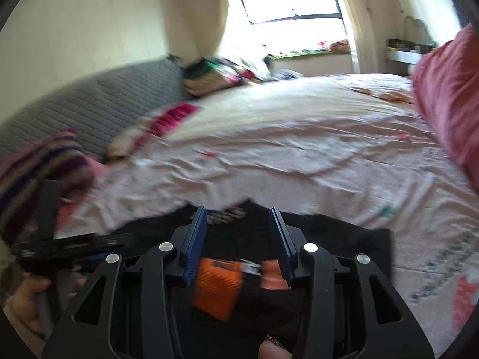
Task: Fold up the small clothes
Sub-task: 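Carry the sleeve across the shirt body with the right gripper and release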
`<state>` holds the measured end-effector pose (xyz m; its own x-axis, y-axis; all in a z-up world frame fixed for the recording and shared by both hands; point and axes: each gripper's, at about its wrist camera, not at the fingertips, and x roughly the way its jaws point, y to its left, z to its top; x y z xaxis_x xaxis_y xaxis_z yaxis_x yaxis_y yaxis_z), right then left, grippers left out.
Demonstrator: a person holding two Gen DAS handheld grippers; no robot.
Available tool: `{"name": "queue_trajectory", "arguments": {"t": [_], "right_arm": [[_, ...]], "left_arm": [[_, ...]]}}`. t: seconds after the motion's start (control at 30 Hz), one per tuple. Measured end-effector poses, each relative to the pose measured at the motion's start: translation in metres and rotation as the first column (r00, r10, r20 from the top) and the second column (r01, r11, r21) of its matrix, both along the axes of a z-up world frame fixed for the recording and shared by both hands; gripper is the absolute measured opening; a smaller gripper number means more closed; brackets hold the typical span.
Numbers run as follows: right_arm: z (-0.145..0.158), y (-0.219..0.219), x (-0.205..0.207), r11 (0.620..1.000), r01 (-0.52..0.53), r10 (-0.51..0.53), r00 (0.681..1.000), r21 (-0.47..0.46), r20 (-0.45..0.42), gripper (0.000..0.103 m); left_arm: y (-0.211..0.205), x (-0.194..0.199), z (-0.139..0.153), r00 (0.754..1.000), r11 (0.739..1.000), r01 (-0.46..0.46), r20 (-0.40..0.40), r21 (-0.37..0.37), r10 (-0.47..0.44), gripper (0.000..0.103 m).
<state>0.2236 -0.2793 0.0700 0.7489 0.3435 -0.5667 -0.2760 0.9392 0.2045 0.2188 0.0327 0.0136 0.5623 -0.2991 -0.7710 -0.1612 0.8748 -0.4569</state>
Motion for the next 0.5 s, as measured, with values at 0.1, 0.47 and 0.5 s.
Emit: {"name": "queue_trajectory", "arguments": {"t": [0.1,0.47,0.5], "right_arm": [[-0.014,-0.018,0.011,0.996,0.071,-0.075,0.993,-0.046,-0.086,0.041],[-0.031,-0.067,0.019,0.979,0.185,-0.197,0.964,-0.080,-0.178,0.051],[-0.031,-0.069,0.019,0.978,0.190,-0.202,0.962,-0.083,-0.182,0.051]], "left_arm": [[-0.019,0.002,-0.012,0.998,0.997,0.058,-0.020,-0.059,-0.059,0.088],[-0.091,0.024,-0.038,0.979,0.962,0.180,-0.064,-0.206,-0.196,0.065],[-0.095,0.027,-0.039,0.978,0.962,0.180,-0.064,-0.206,-0.197,0.065]]}}
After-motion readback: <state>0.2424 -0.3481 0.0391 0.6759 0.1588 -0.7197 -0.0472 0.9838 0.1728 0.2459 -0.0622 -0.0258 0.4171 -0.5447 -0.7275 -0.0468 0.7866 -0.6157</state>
